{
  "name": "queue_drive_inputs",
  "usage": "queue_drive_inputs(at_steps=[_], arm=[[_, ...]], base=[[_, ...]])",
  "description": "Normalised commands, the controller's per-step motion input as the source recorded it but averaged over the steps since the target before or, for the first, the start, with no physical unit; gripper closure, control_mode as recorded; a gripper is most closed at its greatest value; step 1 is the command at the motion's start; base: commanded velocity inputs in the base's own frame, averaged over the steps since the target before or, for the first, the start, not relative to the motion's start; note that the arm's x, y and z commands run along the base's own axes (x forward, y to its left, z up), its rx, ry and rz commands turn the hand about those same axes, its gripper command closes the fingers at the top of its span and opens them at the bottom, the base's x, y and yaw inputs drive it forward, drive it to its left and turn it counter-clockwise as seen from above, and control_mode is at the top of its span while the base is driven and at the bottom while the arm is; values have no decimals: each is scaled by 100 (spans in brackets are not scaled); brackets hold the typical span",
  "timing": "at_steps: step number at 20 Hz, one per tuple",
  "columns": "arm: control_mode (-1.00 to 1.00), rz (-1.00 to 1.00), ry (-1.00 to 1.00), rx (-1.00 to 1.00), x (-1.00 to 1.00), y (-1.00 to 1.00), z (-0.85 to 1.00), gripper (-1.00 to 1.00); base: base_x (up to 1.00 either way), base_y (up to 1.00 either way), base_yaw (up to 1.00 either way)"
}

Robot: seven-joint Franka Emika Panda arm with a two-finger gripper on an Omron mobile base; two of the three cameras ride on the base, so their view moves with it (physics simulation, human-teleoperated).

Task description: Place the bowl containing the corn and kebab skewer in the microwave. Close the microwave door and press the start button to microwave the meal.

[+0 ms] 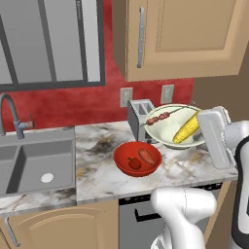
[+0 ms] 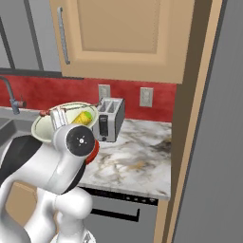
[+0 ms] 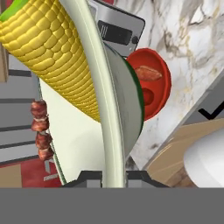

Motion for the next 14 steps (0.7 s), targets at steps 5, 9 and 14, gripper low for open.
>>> queue_drive_inputs(at_steps=[5, 9, 14], arm=[[-100, 0, 1, 0, 3, 0, 0, 100], [100, 0, 0, 0, 1, 0, 0, 100], [100, 0, 0, 0, 0, 0, 0, 100]], base=[[0, 0, 0], [-1, -1, 0], [-63, 0, 0]])
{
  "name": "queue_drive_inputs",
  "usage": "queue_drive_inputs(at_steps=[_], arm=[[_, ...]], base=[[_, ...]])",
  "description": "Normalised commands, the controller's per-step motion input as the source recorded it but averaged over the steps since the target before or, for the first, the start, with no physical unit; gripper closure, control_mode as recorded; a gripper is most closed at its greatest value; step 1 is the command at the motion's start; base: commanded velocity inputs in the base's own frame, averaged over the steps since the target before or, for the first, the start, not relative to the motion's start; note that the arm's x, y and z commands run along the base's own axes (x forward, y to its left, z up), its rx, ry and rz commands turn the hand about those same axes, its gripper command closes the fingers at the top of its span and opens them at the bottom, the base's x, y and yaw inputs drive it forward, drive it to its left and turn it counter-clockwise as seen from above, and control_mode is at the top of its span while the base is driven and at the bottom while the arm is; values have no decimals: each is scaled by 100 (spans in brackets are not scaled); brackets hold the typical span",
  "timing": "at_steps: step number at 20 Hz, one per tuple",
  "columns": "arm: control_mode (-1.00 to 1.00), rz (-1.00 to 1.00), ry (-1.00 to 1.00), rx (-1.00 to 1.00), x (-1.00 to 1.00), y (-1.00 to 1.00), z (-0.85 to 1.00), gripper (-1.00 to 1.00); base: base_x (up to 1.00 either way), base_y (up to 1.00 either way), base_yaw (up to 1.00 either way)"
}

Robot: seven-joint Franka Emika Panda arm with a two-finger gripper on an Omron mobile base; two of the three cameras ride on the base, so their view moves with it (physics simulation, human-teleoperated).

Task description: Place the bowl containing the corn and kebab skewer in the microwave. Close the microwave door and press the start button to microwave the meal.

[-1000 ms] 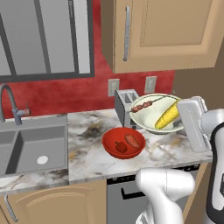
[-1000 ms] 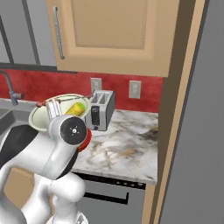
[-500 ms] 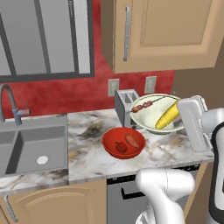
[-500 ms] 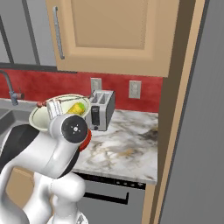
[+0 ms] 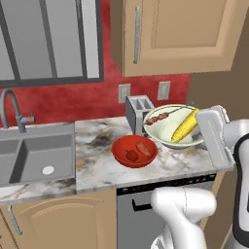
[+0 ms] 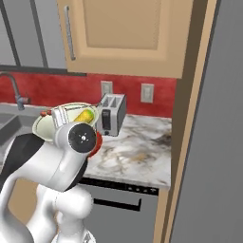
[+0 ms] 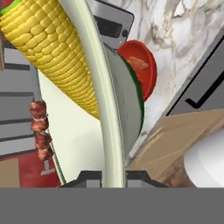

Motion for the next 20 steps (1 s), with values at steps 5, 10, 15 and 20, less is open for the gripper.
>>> queue_drive_inputs(at_steps=[5, 10, 15, 20], arm=[[100, 0, 0, 0, 0, 0, 0, 100], [100, 0, 0, 0, 0, 0, 0, 100], [100, 0, 0, 0, 0, 0, 0, 100], [100, 0, 0, 0, 0, 0, 0, 100]], base=[[-92, 0, 0], [-71, -3, -12], [-42, -2, -33], [-33, -12, -57]])
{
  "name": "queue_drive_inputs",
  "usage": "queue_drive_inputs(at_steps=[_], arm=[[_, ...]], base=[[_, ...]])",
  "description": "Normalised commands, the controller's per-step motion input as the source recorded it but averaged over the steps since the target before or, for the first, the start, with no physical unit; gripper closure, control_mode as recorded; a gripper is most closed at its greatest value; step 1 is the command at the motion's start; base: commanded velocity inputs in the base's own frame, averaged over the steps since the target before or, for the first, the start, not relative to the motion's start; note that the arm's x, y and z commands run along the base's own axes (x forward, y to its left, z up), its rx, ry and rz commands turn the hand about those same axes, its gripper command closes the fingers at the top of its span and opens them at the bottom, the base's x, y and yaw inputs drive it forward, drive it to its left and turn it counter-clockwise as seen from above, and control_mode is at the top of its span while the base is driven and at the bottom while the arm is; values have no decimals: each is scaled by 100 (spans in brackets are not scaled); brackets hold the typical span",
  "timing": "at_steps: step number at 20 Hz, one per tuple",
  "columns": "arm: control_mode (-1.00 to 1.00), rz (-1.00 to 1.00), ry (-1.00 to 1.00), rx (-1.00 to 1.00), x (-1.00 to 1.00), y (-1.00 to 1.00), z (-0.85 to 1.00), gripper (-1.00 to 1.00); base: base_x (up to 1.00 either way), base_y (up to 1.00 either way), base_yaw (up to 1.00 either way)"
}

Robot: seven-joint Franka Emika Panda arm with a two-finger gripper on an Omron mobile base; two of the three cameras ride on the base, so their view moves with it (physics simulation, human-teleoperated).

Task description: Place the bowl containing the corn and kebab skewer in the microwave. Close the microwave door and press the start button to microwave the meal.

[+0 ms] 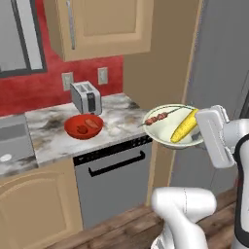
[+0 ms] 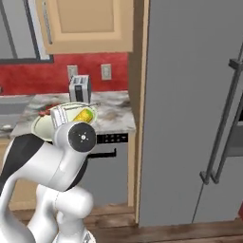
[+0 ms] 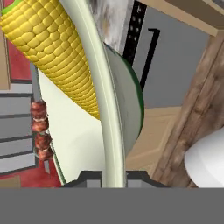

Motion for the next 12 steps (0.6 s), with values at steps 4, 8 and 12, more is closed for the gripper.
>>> queue_drive_inputs(at_steps=[4, 8, 12], arm=[[100, 0, 0, 0, 0, 0, 0, 100], [100, 0, 0, 0, 0, 0, 0, 100], [100, 0, 0, 0, 0, 0, 0, 100]], base=[[-21, -2, -69], [-22, -2, -70], [-31, -3, -69]])
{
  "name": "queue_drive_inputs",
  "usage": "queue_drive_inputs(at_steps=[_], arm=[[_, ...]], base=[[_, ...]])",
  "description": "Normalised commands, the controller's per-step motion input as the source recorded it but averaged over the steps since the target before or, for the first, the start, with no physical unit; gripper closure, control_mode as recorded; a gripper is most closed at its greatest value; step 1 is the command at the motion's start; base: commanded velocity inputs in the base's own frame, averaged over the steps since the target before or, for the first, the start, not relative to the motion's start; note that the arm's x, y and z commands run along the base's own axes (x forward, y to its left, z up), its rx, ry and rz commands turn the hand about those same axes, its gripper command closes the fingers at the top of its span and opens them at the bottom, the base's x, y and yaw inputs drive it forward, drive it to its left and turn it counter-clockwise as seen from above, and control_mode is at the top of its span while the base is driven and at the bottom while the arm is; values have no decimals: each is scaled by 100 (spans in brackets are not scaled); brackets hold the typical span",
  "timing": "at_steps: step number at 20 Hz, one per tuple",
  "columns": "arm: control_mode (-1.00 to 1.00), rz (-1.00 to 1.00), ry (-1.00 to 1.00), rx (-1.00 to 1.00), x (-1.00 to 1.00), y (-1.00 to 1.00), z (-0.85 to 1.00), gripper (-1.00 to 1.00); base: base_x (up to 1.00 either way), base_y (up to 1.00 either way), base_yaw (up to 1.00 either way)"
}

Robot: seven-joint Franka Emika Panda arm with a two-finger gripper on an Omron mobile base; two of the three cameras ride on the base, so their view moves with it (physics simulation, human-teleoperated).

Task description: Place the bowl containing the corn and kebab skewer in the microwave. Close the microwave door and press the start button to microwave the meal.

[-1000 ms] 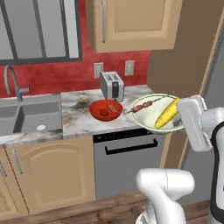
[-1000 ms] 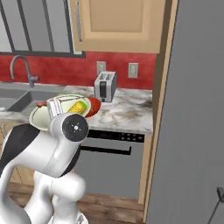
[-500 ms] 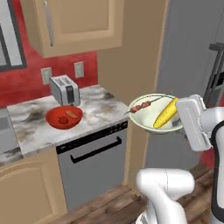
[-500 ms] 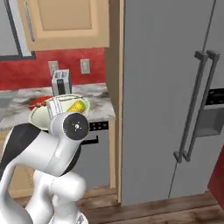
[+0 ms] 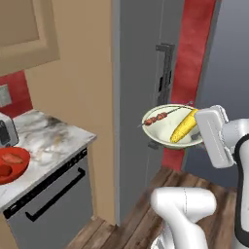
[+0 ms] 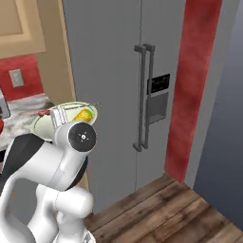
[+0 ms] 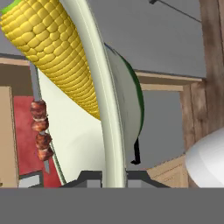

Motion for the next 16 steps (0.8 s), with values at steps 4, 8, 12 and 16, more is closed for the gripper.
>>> queue_drive_inputs(at_steps=[4, 8, 12, 16], arm=[[100, 0, 0, 0, 0, 0, 0, 100], [100, 0, 0, 0, 0, 0, 0, 100], [100, 0, 0, 0, 0, 0, 0, 100], [100, 0, 0, 0, 0, 0, 0, 100]], base=[[-34, -1, -70], [-20, 0, -80], [-1, 1, -91], [0, 3, -95]])
